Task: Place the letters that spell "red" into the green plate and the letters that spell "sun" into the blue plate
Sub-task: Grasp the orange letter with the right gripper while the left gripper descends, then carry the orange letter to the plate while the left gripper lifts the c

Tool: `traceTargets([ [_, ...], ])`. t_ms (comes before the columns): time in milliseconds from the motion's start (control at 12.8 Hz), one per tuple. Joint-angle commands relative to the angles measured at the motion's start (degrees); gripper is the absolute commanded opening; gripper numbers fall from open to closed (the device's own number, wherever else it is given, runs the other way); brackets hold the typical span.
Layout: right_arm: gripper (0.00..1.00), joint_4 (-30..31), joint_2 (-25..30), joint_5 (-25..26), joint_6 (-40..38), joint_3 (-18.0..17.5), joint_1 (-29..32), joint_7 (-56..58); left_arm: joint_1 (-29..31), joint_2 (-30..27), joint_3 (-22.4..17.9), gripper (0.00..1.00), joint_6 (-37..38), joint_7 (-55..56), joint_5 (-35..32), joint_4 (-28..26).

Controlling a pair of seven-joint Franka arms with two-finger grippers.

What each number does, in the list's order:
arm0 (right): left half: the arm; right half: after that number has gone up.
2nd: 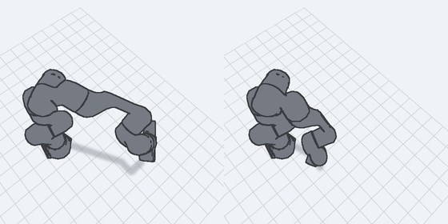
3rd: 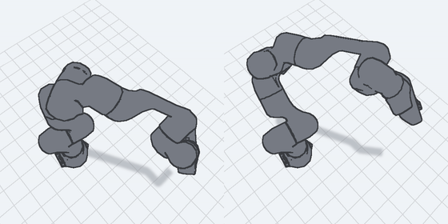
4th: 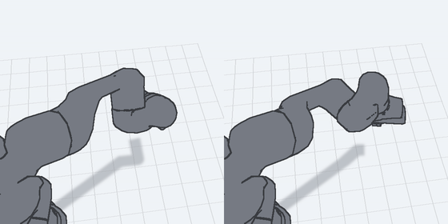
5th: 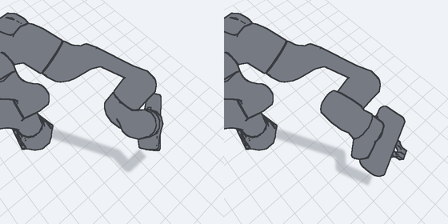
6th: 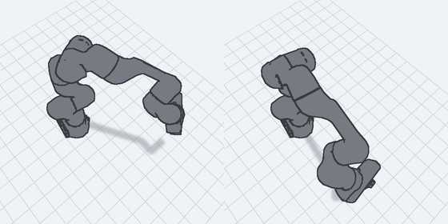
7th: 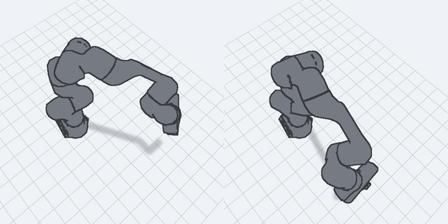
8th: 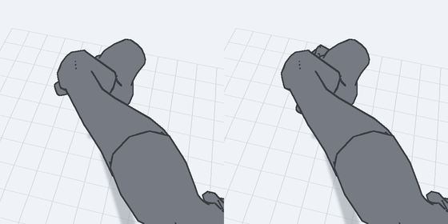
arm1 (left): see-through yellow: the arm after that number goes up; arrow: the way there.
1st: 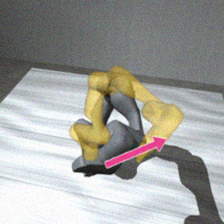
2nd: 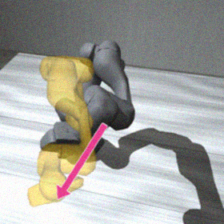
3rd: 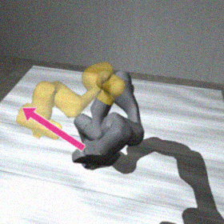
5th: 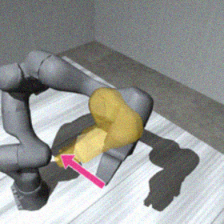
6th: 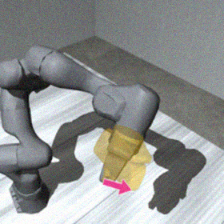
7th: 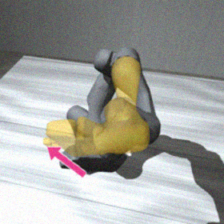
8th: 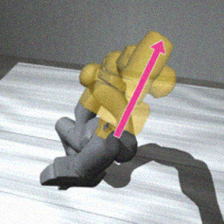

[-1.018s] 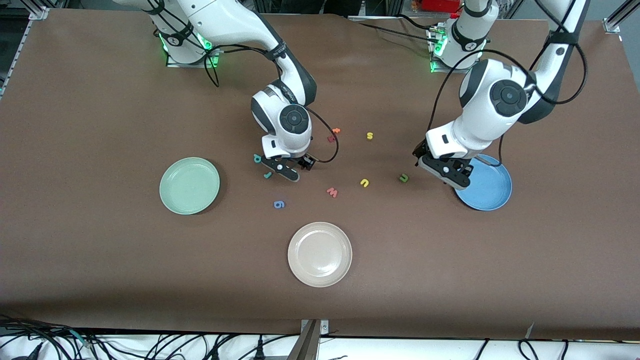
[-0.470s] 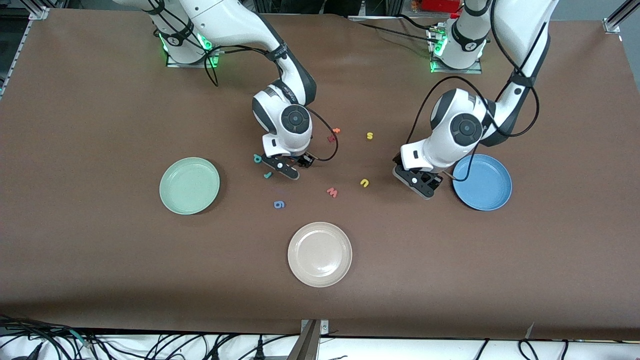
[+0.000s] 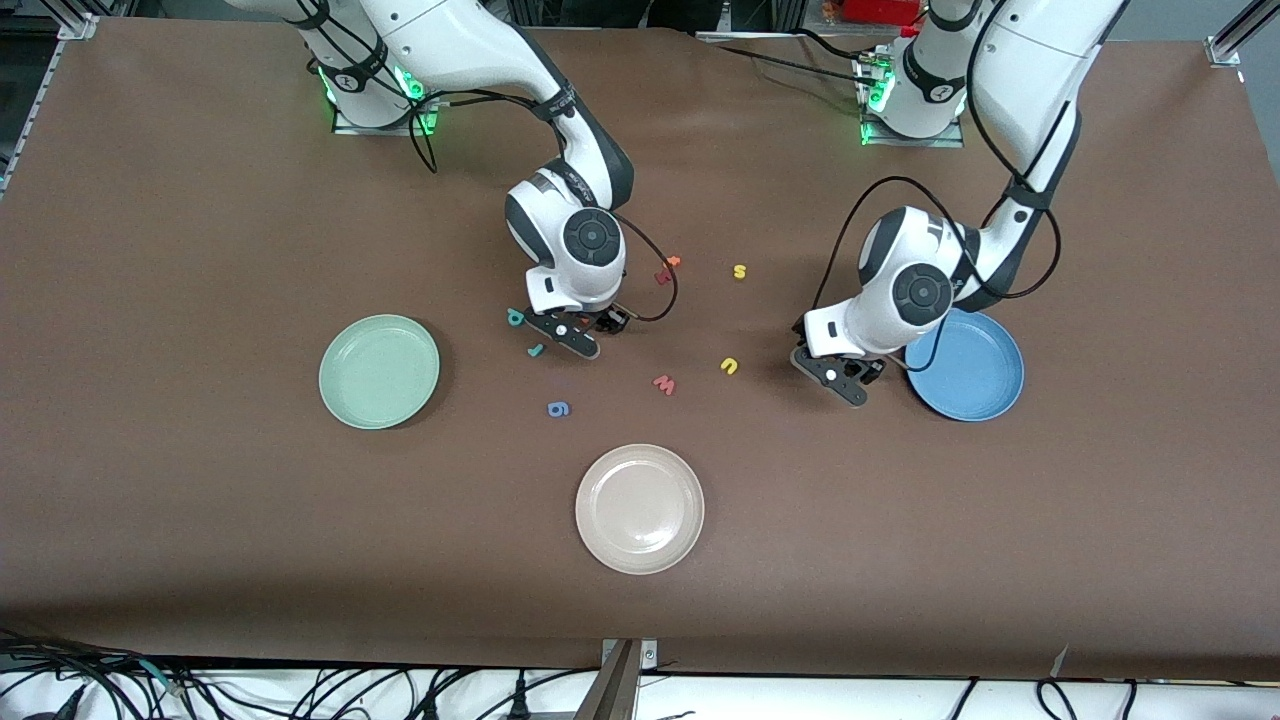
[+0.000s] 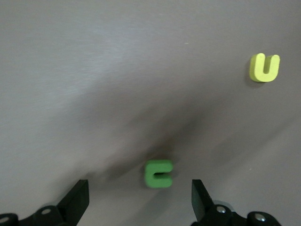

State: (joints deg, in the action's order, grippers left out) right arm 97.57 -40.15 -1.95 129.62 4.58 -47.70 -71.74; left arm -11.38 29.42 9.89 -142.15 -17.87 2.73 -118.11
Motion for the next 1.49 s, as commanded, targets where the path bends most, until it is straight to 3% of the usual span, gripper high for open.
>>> traceTargets([
  [0, 0.48, 1.48, 0.42, -0.33, 0.46, 0.52, -1.00, -0.77, -2.86, 1.26, -1.02, 0.93, -0.76, 2.74, 0.70, 1.12],
  [313, 0.48, 1.75, 0.42, -0.42, 0.72, -0.01, -0.91, -0.77, -4.17, 0.91, -1.89, 0.89, -0.76, 5.12, -1.39, 1.12],
  [705, 0.46, 1.84, 0.34, -0.42, 0.72, -0.10, -0.91, -0.77, -5.49, 0.91, -2.25, 0.89, -0.67, 16.36, -14.14, 1.12],
  [940, 0.38, 1.84, 0.25, -0.42, 0.72, -0.10, -0.91, -0.69, -5.59, 0.99, -2.25, 0.89, -0.67, 16.73, -14.24, 1.12],
  [1175, 0.19, 1.84, 0.25, -0.42, 0.55, -0.10, -0.91, -0.42, -5.59, 1.26, -2.25, 0.89, -0.67, 16.64, -14.33, 1.04],
  [1410, 0.16, 1.13, 1.82, -0.33, -0.76, 0.25, -0.82, 1.42, -5.59, 1.34, -2.25, 0.79, -0.76, 16.73, -14.33, 1.12],
])
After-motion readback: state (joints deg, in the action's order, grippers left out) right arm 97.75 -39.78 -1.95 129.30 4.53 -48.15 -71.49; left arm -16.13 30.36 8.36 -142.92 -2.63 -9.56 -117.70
